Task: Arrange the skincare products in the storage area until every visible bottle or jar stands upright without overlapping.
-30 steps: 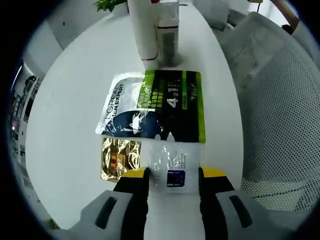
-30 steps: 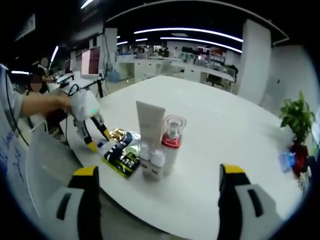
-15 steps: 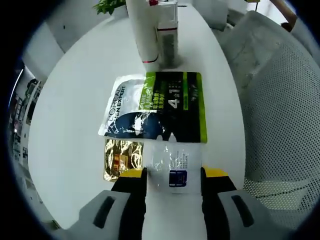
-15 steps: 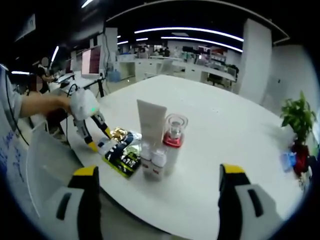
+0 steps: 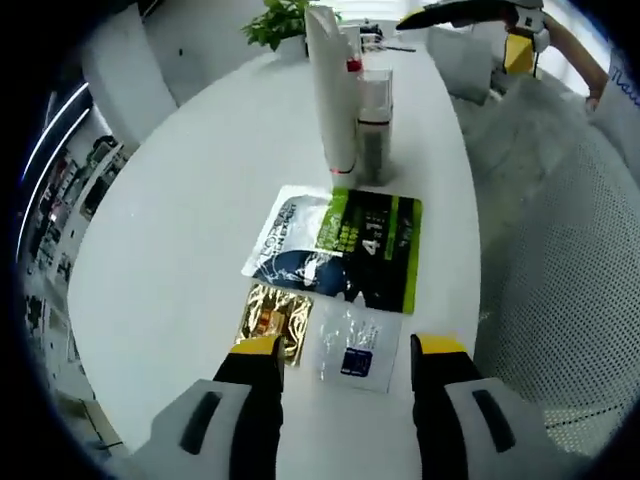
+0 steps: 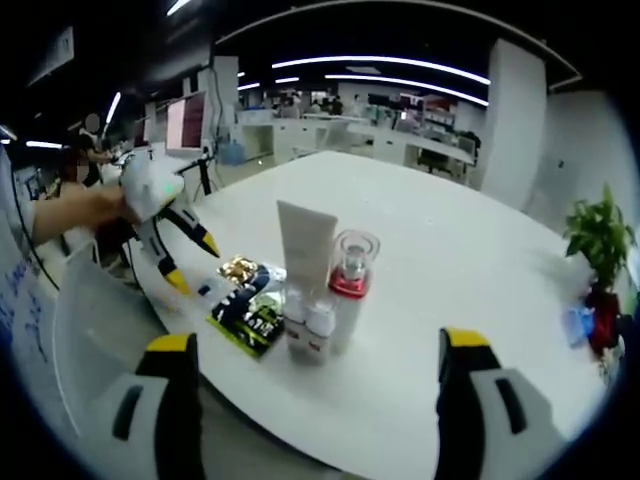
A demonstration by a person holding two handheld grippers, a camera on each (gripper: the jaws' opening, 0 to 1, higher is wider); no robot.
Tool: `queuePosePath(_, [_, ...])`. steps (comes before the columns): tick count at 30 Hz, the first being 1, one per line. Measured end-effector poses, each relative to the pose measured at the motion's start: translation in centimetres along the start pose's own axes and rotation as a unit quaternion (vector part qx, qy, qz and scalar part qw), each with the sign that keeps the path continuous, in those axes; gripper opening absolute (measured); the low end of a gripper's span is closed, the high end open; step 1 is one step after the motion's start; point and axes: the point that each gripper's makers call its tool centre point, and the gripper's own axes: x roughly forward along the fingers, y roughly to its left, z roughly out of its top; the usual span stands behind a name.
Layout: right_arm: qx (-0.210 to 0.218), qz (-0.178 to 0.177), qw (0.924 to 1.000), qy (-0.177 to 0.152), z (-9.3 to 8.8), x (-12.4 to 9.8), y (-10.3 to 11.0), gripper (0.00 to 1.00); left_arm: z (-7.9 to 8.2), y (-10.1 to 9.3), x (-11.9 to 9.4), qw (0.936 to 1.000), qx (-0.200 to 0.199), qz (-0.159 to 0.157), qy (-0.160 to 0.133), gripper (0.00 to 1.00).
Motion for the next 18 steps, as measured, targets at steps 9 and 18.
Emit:
queuePosePath(9, [-0.004,0.004,1.0000,-0.003,0.2,0.1,0.2,1.00,0.7,0.5,-3.1,0.9953,-0.064,0.052,-0.050,0.60])
queuePosePath(18, [-0.002,0.004,1.0000,-0.005,0.2,-0.1,0.3,1.00,1.1,1.2,-6.5,0.9815,-0.120,0.113,-0.098,0.76])
